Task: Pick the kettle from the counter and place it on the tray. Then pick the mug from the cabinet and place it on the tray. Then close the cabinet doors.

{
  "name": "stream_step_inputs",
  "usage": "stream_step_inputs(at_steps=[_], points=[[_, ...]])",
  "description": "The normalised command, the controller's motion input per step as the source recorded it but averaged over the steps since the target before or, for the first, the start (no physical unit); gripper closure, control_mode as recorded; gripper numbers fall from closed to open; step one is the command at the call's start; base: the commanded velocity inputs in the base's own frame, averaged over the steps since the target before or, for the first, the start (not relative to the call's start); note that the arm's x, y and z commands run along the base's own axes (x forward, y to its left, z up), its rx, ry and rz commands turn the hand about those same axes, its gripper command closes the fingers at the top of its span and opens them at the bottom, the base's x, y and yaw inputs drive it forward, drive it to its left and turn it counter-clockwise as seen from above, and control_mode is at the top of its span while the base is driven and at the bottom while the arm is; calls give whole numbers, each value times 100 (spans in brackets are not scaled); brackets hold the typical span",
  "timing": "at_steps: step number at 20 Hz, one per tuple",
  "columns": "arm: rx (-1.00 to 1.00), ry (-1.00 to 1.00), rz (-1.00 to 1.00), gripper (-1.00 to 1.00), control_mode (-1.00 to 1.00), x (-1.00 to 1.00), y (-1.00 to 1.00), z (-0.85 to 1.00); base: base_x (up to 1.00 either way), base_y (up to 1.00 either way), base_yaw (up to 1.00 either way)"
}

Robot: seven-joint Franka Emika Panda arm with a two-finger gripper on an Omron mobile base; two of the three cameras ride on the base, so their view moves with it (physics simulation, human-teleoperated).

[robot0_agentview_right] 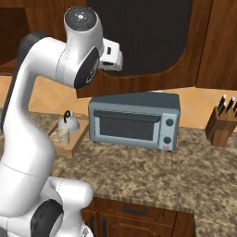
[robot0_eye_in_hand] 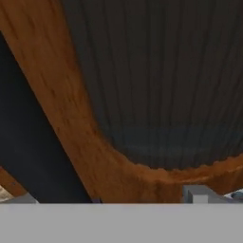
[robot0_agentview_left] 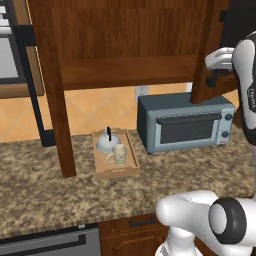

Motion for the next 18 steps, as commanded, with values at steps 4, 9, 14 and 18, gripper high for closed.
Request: stream_step_inputs(at_steps=[4, 9, 14, 18], points=[[-7, 0, 4, -100, -100, 80, 42, -61, 0, 0, 0], [-11, -7, 3, -100, -100, 67, 40, -59, 0, 0, 0], [-7, -10, 0, -100, -100, 86, 21, -34, 0, 0, 0], [-4, -1, 0, -100, -100, 80, 4, -12, 0, 0, 0]])
